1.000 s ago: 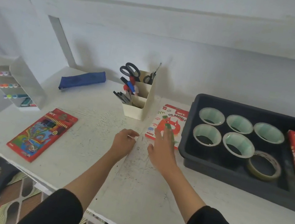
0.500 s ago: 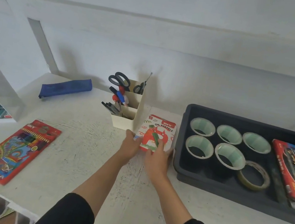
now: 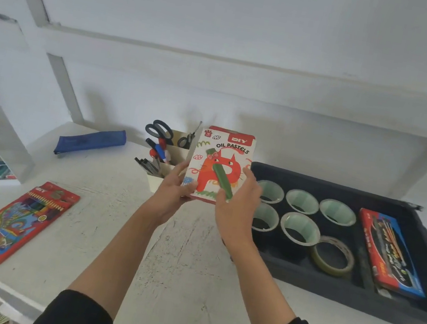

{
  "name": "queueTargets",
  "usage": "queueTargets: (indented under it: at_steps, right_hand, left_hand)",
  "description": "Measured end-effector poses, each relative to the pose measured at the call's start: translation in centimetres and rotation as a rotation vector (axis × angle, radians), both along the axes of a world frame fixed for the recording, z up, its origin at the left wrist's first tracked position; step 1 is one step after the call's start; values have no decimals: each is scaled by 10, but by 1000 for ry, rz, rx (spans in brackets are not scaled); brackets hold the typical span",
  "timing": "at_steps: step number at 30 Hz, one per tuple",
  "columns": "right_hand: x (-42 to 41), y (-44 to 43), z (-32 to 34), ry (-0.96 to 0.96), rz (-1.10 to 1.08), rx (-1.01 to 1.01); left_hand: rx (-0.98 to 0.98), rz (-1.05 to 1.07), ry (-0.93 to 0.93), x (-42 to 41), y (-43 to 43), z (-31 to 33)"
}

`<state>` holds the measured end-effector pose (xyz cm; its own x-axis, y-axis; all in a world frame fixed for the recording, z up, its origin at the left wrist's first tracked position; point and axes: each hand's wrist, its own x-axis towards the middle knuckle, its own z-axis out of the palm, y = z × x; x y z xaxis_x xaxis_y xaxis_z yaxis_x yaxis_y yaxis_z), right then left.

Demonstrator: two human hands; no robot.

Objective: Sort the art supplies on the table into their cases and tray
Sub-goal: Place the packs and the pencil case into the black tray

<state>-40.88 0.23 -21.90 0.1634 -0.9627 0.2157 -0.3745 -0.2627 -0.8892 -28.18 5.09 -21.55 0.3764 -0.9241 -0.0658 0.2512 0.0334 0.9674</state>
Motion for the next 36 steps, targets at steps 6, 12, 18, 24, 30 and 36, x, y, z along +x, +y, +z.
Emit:
queueTargets:
  at_steps: [6, 12, 18, 24, 30, 36]
  right_hand:
    - [-93, -38, 8, 68, -145, 40]
    - [-203, -75, -1, 297, -255, 88]
    - [-288, -107, -17, 729, -305, 122]
    - [-335, -130, -36, 1090, -87, 14]
    - [-335, -131, -50, 1121, -40, -79]
    - [-335, -128, -50, 1127, -41, -93]
  left_hand:
    - [56, -136, -35, -97, -40, 14]
    - [154, -215, 190, -212, -95, -8]
    - [242, -229, 359, -299, -130, -21]
    - [329, -209, 259, -332, -151, -40]
    - [372, -220, 42, -334, -153, -48]
    - [363, -267, -267, -335, -150, -52]
